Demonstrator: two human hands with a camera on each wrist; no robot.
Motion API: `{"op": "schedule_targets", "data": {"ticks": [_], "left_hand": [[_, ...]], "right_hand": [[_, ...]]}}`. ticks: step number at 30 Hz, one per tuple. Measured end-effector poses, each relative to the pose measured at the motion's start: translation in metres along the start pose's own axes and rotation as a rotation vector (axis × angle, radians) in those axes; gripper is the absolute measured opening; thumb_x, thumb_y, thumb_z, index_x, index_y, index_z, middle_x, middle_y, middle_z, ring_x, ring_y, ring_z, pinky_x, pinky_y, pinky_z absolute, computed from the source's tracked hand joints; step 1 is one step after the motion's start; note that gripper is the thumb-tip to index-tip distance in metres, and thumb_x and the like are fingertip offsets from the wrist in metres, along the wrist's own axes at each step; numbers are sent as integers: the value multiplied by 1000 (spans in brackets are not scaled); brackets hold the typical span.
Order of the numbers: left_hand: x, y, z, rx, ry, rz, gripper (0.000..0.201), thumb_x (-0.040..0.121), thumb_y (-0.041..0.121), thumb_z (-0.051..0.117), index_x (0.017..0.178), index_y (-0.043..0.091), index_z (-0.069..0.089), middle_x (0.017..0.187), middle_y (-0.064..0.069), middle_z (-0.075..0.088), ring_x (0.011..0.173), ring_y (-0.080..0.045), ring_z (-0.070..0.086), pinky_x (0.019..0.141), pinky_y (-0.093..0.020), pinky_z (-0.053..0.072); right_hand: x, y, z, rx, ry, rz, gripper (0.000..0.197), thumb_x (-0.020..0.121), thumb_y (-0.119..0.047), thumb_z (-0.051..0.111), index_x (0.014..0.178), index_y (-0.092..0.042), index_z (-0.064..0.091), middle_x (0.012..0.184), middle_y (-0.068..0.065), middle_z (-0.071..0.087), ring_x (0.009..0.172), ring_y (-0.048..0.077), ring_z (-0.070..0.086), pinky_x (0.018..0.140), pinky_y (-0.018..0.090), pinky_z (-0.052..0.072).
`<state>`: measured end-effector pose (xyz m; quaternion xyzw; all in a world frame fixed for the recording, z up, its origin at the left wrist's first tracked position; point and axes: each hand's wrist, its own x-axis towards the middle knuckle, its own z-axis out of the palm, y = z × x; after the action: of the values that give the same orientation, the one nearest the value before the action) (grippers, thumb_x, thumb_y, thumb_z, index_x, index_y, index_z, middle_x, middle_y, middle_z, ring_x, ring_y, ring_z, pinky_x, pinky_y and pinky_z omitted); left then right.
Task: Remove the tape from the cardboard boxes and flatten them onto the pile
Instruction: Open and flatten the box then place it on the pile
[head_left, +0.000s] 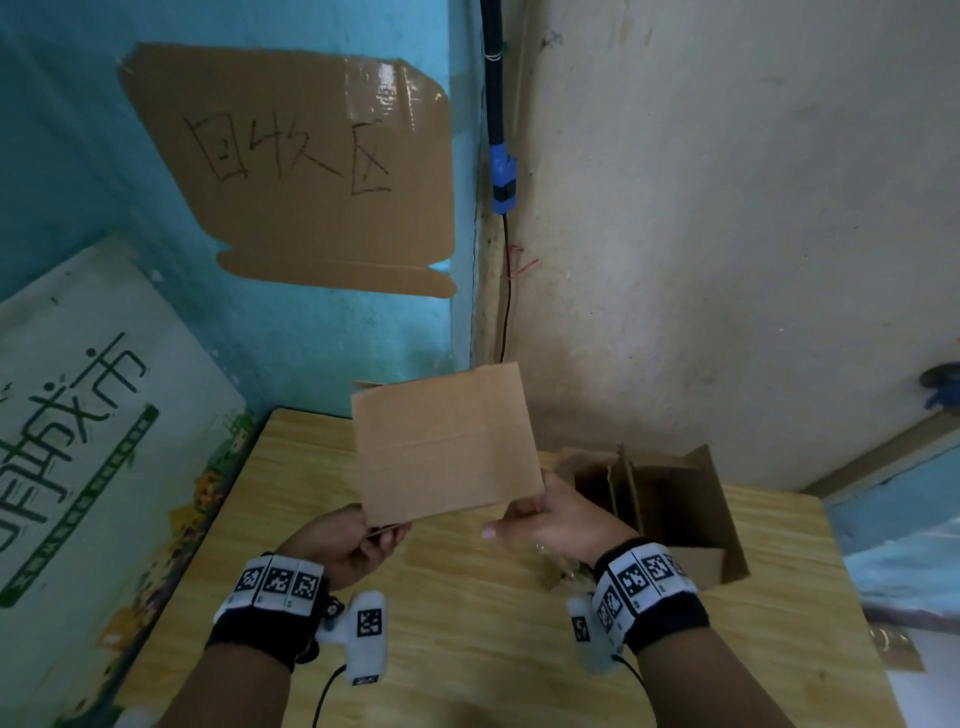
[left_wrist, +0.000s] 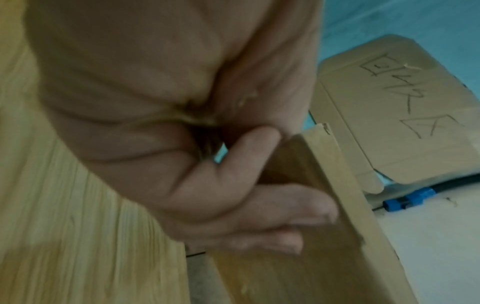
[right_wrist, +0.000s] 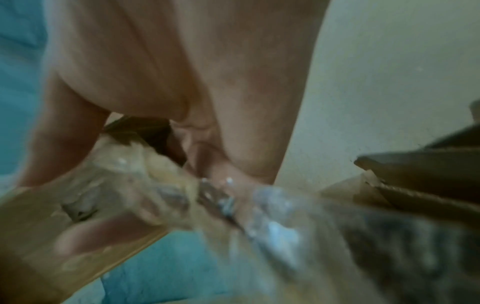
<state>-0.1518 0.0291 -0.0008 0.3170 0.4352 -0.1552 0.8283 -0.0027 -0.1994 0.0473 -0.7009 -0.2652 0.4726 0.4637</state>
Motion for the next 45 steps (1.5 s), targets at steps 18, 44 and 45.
{"op": "schedule_targets", "data": {"ticks": [18, 44, 45], "left_hand": [[-10, -11, -9, 110, 116, 55, 21, 101, 14, 50, 111, -1, 60, 79, -19, 66, 67, -23, 57, 32, -16, 37], [-7, -29, 2, 426, 129, 460, 24, 89, 19, 71, 112, 12, 72, 108, -10, 76, 98, -28, 74, 74, -36, 60], [-4, -30, -1, 433, 236, 477, 20, 87, 22, 74, 105, 13, 75, 103, -9, 77, 94, -27, 73, 67, -33, 58]], "right_hand": [[25, 21, -3, 98, 302, -196, 37, 81, -16, 86, 64, -3, 56, 53, 9, 59, 45, 17, 48, 44, 24, 40], [13, 27, -11, 152, 242, 32, 19, 97, -26, 69, 110, -14, 75, 104, -4, 79, 95, 7, 75, 72, 17, 56], [15, 30, -9, 164, 278, 15, 15, 97, -22, 69, 106, -12, 77, 100, -3, 80, 93, 8, 75, 70, 14, 56]]}}
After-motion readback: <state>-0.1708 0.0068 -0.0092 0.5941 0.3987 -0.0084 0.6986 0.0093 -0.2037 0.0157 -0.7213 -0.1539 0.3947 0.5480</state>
